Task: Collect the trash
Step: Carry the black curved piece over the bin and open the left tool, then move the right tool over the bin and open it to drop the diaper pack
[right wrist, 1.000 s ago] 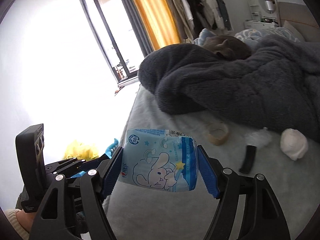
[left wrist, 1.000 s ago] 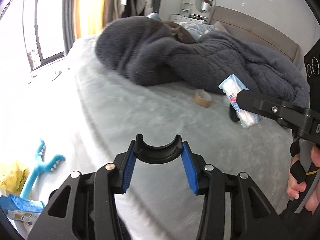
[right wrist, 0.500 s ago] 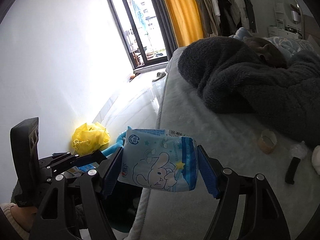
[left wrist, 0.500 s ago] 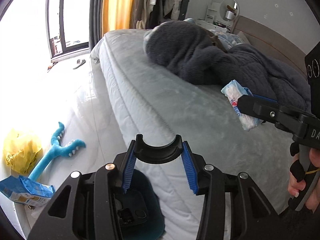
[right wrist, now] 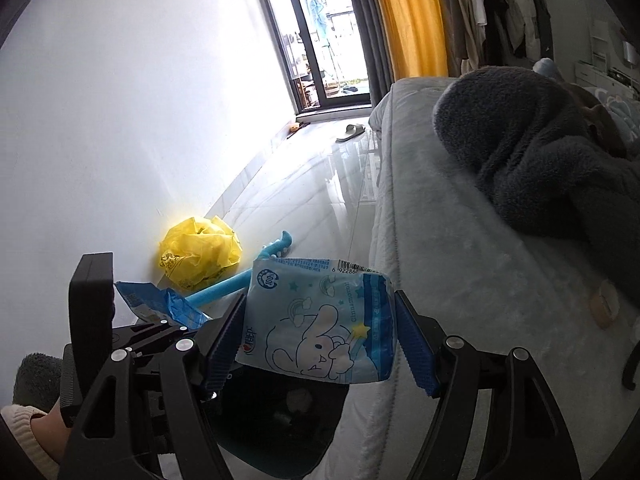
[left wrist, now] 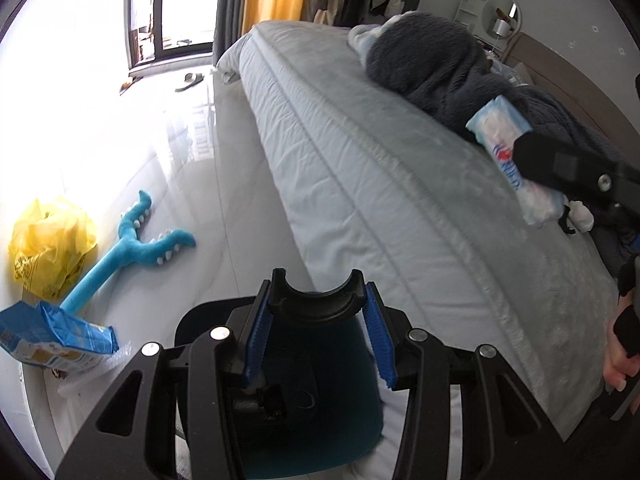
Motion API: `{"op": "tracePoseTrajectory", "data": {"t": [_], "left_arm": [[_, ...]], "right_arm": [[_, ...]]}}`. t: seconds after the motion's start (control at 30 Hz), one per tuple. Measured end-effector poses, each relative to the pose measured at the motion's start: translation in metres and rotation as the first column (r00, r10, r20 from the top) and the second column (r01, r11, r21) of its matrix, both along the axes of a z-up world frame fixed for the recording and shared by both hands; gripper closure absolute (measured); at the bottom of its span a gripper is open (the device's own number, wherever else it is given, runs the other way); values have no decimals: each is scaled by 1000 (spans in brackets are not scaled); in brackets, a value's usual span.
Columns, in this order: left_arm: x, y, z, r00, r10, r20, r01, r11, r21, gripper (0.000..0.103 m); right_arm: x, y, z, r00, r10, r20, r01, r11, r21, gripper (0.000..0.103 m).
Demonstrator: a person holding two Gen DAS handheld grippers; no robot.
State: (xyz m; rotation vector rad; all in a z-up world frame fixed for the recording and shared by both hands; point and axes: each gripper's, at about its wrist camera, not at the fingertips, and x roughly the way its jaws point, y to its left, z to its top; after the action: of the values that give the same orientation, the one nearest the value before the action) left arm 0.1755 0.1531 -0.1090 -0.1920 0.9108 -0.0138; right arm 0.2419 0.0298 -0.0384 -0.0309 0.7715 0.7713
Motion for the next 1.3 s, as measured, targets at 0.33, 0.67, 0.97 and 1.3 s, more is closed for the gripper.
{"op": "tracePoseTrajectory", "data": {"t": [0.33,0.67,0.97,1.3], "left_arm": [[-7,39,-45,990,44,-134,-54,996,-71,55],[-12,59,-92,964,46,-263,-84,987,-134,55],[-21,65,-128,922,20,-385,-92,981,-170,51],[-35,83,-136,897,41,-440,-137,973,-187,29]], "right_arm": [[-4,47,-16,997,62,-34,-63,997,-40,30],[-5,83,-34,991,96,-91,-104,990,-92,30],[-1,104,-65,980,93,-178,-123,979,-162,30],[-1,129,-100,963,86,-255,-148,960,-238,30]]}}
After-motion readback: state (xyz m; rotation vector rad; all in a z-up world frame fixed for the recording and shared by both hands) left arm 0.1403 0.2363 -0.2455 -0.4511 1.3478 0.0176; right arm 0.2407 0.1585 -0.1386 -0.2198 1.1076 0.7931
